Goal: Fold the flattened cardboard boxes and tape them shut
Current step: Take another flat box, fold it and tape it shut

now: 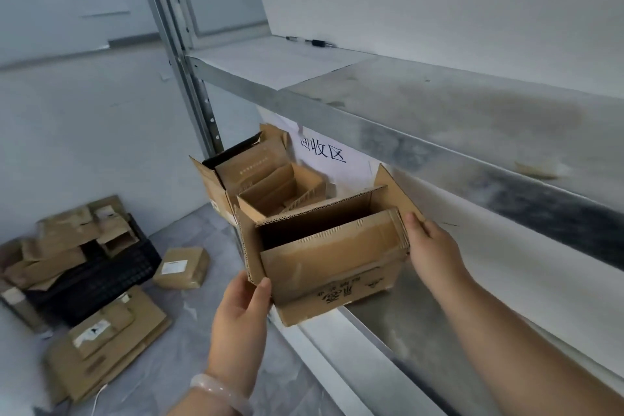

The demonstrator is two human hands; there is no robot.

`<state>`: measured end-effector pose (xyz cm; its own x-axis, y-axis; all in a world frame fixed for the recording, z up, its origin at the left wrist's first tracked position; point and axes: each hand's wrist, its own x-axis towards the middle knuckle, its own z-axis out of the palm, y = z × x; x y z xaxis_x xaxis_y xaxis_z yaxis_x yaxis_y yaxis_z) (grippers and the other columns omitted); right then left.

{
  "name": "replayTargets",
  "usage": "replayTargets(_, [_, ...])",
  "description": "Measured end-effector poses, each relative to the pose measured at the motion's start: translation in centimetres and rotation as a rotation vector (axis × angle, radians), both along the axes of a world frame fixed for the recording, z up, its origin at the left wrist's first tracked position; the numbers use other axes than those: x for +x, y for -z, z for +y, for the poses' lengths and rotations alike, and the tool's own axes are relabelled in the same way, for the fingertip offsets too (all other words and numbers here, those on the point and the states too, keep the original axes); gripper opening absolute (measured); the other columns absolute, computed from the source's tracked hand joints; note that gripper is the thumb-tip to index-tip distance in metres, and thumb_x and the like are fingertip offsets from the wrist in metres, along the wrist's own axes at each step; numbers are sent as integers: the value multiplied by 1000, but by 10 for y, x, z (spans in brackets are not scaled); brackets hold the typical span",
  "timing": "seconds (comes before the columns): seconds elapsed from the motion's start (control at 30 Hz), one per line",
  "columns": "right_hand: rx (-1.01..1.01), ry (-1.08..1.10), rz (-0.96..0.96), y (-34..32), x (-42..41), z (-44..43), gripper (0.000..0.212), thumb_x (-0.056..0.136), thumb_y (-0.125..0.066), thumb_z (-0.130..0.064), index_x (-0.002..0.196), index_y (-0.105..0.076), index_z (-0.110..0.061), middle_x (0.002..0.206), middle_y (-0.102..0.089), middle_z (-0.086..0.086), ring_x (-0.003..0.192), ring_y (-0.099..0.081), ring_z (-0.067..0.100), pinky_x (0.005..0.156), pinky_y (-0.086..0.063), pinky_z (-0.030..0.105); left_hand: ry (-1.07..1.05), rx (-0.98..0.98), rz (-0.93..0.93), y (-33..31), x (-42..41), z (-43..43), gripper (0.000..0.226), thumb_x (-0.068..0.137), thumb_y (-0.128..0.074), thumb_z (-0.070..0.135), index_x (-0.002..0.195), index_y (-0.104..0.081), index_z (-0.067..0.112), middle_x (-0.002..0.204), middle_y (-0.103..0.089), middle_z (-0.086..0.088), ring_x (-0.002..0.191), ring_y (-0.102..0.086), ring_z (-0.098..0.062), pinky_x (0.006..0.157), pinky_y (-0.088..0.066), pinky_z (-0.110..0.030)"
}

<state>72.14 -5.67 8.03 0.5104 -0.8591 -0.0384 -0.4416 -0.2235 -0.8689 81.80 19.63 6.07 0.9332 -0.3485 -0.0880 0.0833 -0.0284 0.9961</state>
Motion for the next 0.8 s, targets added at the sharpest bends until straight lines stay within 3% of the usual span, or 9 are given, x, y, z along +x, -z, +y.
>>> replayTargets(0.13, [58, -67, -11, 9, 43, -21, 30, 103, -37, -43, 109, -58, -23, 99, -59, -3, 93, -55, 18, 77, -39, 29, -62, -28, 45, 8, 23, -19, 19, 97, -54, 20, 108, -62, 33, 101, -70, 13, 101, -66, -14, 97, -50, -47])
replayTargets(0.27, [110, -200, -6, 15, 63, -27, 11, 99, -50, -40, 105, -56, -33, 107, -62, -7, 92, -57, 2, 68, -40, 19, -40, -27, 45, 11, 37, -25, 18, 94, -55, 29, 112, -55, 31, 104, -68, 14, 98, -65, -4, 93, -53, -40])
replayTargets(0.37, [43, -41, -65, 31, 60, -11, 49, 91, -64, -41, 134, -45, -26, 126, -48, -8, 111, -55, 12, 76, -47, 18, 70, 46, -7, 14, 46, -20, 55, 70, -64, 53, 120, -49, 34, 123, -60, 6, 112, -60, -14, 94, -52, -43])
replayTargets(0.4, [38, 67, -86, 38, 56, -2, 60, 89, -66, -42, 140, -39, -25, 126, -44, -7, 107, -55, 13, 70, -47, 15, 108, 75, -20, 16, 50, -17, 66, 64, -67, 56, 124, -46, 36, 126, -57, 7, 113, -59, -13, 91, -54, -35])
replayTargets(0.47, [140, 143, -166, 54, 49, 17, 53, 88, -67, -41, 132, -40, -30, 123, -51, -5, 96, -62, 10, 61, -50, 14, 192, 105, -41, 19, 59, -13, 73, 62, -72, 52, 128, -41, 43, 128, -53, 13, 107, -60, -2, 76, -55, -17])
replayTargets(0.53, [358, 37, -190, 68, 51, 32, 33, 88, -65, -44, 115, -47, -38, 118, -63, -2, 98, -66, 12, 77, -60, 33, 276, 137, -64, 22, 69, -10, 80, 63, -76, 48, 132, -35, 50, 131, -49, 18, 108, -59, 1, 78, -56, -20])
replayTargets(0.6, [468, -91, -138, 73, 60, 41, 37, 81, -63, -55, 115, -51, -49, 124, -63, -5, 112, -63, 15, 98, -51, 48, 342, 203, -108, 23, 80, -10, 96, 60, -78, 54, 142, -27, 48, 141, -41, 19, 119, -52, -7, 94, -53, -34])
replayTargets(0.7, [465, -145, -130, 67, 79, 52, 72, 70, -57, -66, 138, -37, -56, 145, -47, -11, 131, -49, 18, 110, -40, 50, 421, 240, -158, 21, 92, -9, 102, 54, -75, 69, 138, -18, 60, 148, -28, 24, 121, -47, -4, 98, -49, -34])
replayTargets(0.8, [422, -156, -105, 62, 90, 61, 78, 79, -59, -61, 148, -23, -52, 151, -40, -13, 138, -41, 17, 115, -34, 51, 474, 286, -220, 19, 100, -5, 96, 53, -69, 77, 129, -10, 70, 148, -24, 24, 120, -44, 0, 99, -44, -29])
